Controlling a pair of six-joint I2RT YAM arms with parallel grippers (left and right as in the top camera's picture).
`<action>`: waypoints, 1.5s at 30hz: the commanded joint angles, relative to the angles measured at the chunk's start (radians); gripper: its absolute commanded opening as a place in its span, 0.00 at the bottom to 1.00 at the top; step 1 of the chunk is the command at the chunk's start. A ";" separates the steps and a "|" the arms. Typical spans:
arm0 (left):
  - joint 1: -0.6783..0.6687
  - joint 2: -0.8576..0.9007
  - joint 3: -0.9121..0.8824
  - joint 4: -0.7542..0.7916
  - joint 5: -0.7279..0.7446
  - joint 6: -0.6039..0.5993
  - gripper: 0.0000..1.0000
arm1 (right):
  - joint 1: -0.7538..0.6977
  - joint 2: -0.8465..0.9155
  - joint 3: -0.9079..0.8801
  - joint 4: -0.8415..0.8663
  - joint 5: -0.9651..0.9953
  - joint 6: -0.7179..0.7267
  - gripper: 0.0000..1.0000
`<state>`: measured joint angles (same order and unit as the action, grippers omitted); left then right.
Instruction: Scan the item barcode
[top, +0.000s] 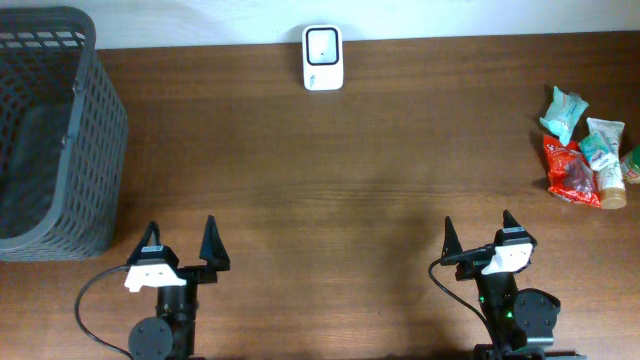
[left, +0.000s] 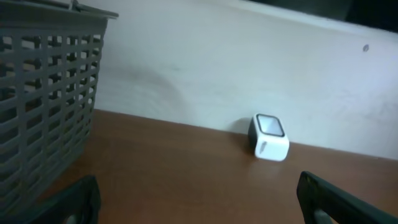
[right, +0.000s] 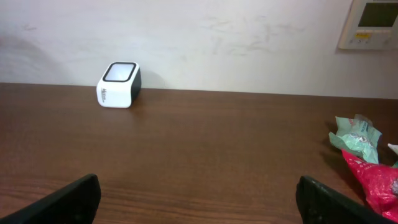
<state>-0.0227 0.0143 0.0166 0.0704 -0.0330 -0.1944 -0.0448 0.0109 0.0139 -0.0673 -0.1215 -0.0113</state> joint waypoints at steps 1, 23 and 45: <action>0.019 -0.010 -0.008 -0.081 0.011 0.084 0.99 | 0.006 -0.008 -0.008 -0.003 0.001 0.000 0.99; 0.078 -0.010 -0.008 -0.158 0.038 0.174 0.99 | 0.006 -0.008 -0.008 -0.003 0.001 0.000 0.99; 0.078 -0.009 -0.008 -0.154 0.037 0.217 0.99 | 0.006 -0.008 -0.008 -0.003 0.001 0.000 0.99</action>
<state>0.0483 0.0109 0.0139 -0.0818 -0.0101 0.0082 -0.0448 0.0109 0.0139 -0.0673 -0.1219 -0.0109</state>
